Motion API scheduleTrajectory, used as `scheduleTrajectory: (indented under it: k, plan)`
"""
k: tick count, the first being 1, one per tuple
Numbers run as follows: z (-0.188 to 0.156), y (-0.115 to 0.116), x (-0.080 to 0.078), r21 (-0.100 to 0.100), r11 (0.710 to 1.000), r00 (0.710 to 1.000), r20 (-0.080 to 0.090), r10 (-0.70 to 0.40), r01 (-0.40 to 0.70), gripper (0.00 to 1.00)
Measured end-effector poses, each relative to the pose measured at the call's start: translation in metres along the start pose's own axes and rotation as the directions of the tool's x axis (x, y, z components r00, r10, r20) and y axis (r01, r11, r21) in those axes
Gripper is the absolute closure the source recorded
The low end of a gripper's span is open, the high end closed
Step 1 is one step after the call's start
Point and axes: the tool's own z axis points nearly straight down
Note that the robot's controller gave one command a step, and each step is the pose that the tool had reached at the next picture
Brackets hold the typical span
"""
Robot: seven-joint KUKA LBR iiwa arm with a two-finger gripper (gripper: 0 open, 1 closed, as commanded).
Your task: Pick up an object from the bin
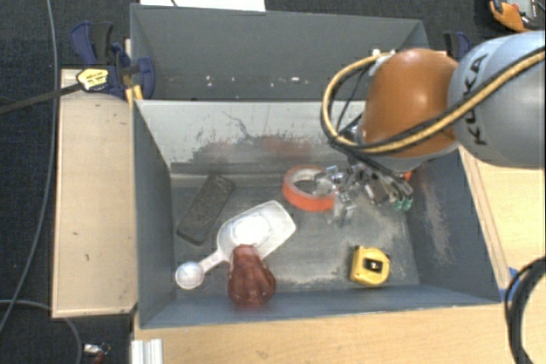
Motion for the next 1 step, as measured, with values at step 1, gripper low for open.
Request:
scheduleTrajectory:
  k: [1]
  plan:
    - [-0.0122,0.0000,-0.0006,0.000,1.000,1.000,0.002,0.002,-0.002,1.00]
